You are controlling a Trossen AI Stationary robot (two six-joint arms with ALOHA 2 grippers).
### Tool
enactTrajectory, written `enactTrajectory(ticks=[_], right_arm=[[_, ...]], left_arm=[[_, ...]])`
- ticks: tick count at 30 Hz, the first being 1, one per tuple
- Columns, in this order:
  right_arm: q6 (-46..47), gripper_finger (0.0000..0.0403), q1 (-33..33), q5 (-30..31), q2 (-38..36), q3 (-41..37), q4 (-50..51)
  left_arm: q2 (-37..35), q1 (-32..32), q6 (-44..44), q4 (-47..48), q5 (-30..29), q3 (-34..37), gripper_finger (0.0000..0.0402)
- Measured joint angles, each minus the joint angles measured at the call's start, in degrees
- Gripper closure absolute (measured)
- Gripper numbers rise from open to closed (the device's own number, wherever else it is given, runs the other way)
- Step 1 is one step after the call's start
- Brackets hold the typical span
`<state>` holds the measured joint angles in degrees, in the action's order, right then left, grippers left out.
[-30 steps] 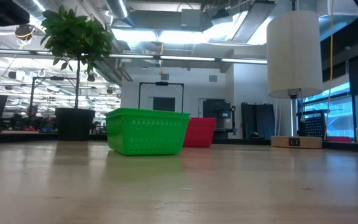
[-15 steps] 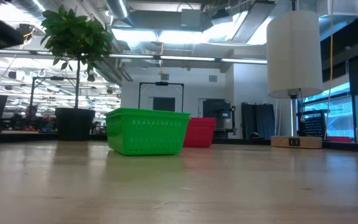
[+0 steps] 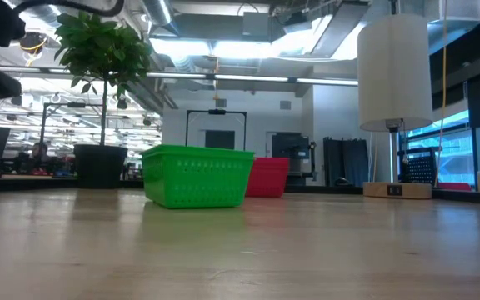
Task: Stack baskets by color
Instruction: Stack the bottom green bin on the top stacked green bins
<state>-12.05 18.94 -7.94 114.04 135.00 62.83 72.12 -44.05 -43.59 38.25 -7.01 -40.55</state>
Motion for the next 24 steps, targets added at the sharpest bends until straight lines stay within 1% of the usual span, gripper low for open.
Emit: enactTrajectory(ticks=[4,7,14,17,20,22,24], right_arm=[[0.0,0.0359,0.0,0.0,0.0,0.0,0.36],[0.0,0.0359,0.0,-0.02,0.02,0.0,0.37],[0.03,0.0359,0.0,0.79,0.02,0.0,0.35],[0.24,0.0359,0.0,1.46,0.02,0.0,0.34],[1.56,0.0359,-0.18,1.46,0.04,0.0,0.33],[2.84,0.0359,-0.28,1.44,0.04,0.0,0.33],[3.22,0.0359,-0.35,1.5,0.04,0.0,0.32]], left_arm=[[0.0,-0.02,-0.02,-6.25,1.66,2.95,0.0295],[0.0,-0.02,0.0,-8.58,1.76,4.89,0.0295],[0.0,-0.02,-0.02,-9.01,1.63,7.61,0.0295],[0.0,-0.02,-0.97,-9.05,0.54,8.01,0.0297],[0.0,0.0,-1.01,-9.04,-0.54,8.04,0.0313],[0.0,0.21,-1.19,-9.06,-0.87,8.04,0.0337],[0.0,0.54,-1.38,-9.06,-0.81,8.04,0.037]])
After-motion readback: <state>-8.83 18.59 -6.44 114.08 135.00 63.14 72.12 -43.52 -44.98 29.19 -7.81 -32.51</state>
